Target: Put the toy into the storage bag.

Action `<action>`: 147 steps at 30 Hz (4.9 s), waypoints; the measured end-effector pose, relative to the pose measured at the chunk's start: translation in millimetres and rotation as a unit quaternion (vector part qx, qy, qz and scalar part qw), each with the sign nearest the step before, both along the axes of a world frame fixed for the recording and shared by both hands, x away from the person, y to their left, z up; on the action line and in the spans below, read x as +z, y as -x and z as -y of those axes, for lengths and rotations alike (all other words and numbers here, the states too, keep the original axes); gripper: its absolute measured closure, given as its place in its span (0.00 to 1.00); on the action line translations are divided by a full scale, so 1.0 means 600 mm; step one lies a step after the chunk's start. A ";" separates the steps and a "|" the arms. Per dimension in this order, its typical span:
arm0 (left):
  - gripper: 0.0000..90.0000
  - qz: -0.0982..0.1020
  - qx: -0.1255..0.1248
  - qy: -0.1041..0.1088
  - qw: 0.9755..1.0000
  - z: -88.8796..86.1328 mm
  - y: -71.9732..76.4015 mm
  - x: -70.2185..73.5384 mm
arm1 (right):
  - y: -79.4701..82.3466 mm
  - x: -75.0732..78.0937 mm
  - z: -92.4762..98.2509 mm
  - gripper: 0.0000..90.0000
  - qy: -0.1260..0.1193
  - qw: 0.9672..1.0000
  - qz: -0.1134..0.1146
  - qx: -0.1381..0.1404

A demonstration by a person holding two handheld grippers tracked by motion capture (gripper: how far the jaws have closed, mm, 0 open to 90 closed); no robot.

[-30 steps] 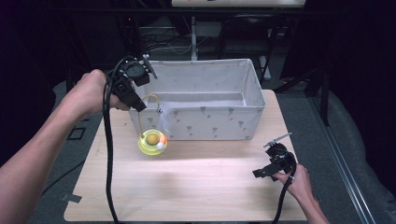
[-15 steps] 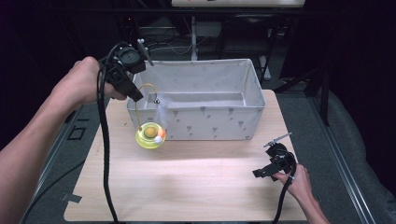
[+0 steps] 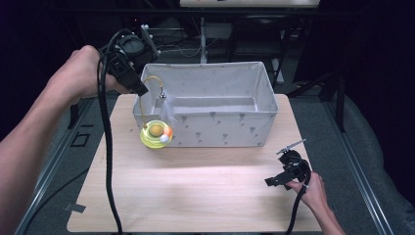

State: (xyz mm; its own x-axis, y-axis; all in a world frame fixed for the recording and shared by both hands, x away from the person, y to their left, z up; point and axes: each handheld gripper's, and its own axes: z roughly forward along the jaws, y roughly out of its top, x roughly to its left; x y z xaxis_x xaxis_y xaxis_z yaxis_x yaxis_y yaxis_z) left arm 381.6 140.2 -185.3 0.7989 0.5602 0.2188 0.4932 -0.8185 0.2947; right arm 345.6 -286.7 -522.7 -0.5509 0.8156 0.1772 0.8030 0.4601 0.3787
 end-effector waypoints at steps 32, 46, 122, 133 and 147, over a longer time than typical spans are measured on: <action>0.97 0.023 0.054 -0.011 0.998 0.006 -0.068 0.081 | 0.000 0.000 0.001 0.00 -0.001 1.000 -0.003 -0.001; 0.97 0.039 0.088 -0.013 0.995 0.006 -0.108 0.094 | 0.001 0.000 0.000 0.00 -0.009 1.000 -0.004 -0.005; 0.98 -0.009 0.137 -0.002 0.990 0.005 -0.247 -0.067 | 0.002 0.003 0.001 0.01 -0.004 1.000 -0.009 0.011; 0.98 -0.033 0.140 -0.013 0.990 -0.005 -0.253 -0.106 | 0.002 0.003 0.000 0.01 -0.010 1.000 -0.010 0.011; 0.98 -0.056 0.145 0.003 0.988 -0.030 -0.251 -0.145 | 0.003 0.002 0.000 0.01 -0.007 1.000 -0.003 0.008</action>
State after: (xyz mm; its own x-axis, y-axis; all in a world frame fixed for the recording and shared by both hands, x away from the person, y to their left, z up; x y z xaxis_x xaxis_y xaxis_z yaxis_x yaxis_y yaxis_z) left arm 532.3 158.4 -272.5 0.6229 0.7706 0.1347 0.7368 -0.6358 0.2300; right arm 343.6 -286.8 -521.3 -0.5630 0.8038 0.1920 0.7976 0.4677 0.3810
